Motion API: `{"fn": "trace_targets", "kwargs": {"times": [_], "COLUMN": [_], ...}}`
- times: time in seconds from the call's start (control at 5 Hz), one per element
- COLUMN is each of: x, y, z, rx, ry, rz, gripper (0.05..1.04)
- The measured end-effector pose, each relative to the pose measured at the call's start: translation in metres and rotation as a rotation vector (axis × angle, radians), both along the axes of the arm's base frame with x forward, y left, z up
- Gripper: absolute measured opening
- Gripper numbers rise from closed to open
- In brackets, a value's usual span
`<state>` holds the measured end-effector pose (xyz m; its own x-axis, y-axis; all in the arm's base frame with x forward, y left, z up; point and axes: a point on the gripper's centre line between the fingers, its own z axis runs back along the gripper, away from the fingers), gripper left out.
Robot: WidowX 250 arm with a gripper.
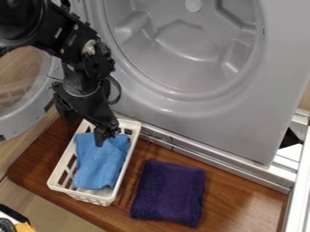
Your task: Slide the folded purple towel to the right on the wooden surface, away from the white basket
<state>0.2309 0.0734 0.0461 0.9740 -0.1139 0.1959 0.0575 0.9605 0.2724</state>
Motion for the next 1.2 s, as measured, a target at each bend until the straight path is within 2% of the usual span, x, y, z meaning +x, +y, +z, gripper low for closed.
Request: {"fn": "trace_targets", "kwargs": {"times": [0.2, 0.4, 0.6, 0.8, 1.0, 1.2], "x": [-0.003, 0.005, 0.01, 0.015, 0.012, 0.013], "y": [-0.002, -0.025, -0.044, -0.066, -0.09, -0.106], "z": [-0.005, -0.005, -0.013, -0.026, -0.049, -0.066], "rx": [-0.004, 0.0, -0.02, -0.052, -0.088, -0.104], "ry": [0.021, 0.01, 0.013, 0.013, 0.066, 0.086], "rz": [0.0, -0.085, -0.162, -0.247, -0.338, -0.405], "gripper": [1.0, 1.0, 1.0, 1.0, 1.0, 1.0]}}
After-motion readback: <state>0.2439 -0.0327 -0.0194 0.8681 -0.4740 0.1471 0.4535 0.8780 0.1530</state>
